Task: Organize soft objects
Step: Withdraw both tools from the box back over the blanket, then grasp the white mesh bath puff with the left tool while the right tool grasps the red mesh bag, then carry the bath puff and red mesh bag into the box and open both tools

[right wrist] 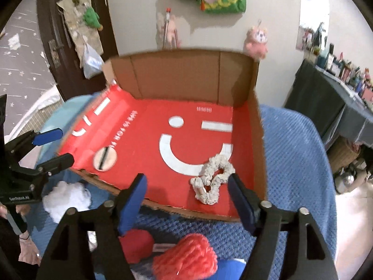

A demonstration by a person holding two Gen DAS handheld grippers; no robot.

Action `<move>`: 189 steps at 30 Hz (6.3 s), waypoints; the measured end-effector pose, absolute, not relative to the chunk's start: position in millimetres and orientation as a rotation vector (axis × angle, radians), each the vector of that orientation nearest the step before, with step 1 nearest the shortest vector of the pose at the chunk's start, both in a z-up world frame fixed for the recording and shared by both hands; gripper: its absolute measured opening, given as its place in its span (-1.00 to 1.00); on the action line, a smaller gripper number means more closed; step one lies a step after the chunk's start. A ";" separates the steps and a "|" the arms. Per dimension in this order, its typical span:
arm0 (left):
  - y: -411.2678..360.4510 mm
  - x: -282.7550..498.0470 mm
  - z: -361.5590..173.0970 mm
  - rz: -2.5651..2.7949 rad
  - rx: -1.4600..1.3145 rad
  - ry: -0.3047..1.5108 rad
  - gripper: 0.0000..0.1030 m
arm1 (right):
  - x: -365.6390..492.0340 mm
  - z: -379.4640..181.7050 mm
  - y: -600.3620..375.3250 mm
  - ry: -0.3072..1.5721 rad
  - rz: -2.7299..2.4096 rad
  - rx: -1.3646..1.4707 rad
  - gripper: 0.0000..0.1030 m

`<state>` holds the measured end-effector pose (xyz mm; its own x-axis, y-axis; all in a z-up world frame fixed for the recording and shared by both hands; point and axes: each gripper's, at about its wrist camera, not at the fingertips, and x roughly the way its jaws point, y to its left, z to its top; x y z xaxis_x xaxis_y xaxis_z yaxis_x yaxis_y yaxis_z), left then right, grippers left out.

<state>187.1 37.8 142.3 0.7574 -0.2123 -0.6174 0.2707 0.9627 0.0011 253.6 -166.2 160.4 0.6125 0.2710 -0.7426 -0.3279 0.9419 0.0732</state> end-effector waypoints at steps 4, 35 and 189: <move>36.0 157.2 154.4 -0.235 0.076 0.582 0.82 | 219.2 185.1 -166.0 0.728 0.330 -0.098 0.69; 13.3 14.4 82.0 -0.116 0.000 0.455 0.95 | 45.2 116.5 -179.8 0.484 0.191 -0.021 1.00; 27.6 347.0 89.2 -0.181 0.104 0.789 0.38 | 412.2 89.4 -137.7 1.036 0.252 -0.160 0.36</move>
